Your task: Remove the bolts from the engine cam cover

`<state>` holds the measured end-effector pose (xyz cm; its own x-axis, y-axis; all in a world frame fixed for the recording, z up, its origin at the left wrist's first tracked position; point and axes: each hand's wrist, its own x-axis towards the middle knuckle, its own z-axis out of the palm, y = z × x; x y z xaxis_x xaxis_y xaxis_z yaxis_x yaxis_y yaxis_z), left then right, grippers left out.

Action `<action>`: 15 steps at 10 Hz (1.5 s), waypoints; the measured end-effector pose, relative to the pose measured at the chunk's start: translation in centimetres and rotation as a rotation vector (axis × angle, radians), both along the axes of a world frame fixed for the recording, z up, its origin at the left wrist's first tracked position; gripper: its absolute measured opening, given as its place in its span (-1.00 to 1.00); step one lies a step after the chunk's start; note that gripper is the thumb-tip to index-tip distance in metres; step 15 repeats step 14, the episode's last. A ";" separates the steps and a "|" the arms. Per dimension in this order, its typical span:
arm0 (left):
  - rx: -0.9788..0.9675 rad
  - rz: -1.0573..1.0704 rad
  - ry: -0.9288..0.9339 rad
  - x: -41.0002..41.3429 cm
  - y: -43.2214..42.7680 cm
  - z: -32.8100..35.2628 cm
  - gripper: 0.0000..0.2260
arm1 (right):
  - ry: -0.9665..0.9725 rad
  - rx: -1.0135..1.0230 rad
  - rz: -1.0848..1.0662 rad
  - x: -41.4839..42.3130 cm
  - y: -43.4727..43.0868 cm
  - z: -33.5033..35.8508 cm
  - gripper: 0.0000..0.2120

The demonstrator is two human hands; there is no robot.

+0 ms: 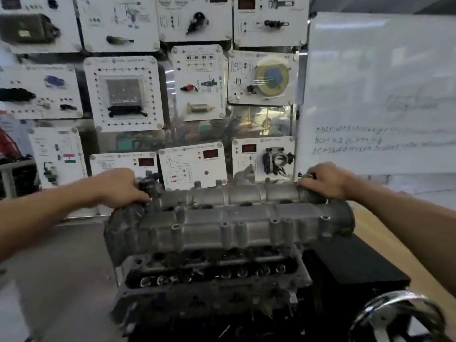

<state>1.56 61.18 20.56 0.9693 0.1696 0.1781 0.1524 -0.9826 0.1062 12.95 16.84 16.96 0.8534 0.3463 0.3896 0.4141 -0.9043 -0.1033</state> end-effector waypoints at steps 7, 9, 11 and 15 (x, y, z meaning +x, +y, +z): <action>0.211 -0.903 -0.134 28.3 -53.5 -5.2 -0.52 | -0.123 0.263 -0.919 -10.9 -44.7 -9.6 -0.44; 0.254 -0.988 -0.059 31.2 -57.8 -13.5 -0.65 | -0.007 0.219 -0.999 -9.4 -48.5 -14.9 -0.48; 0.369 -0.910 0.035 33.0 -57.8 -16.9 -0.55 | 0.117 0.326 -0.937 -6.5 -49.2 -20.8 -0.66; 0.032 -0.808 0.076 27.5 -51.6 -10.7 -0.57 | 0.485 -0.029 -1.069 -4.9 -46.7 -14.5 -0.27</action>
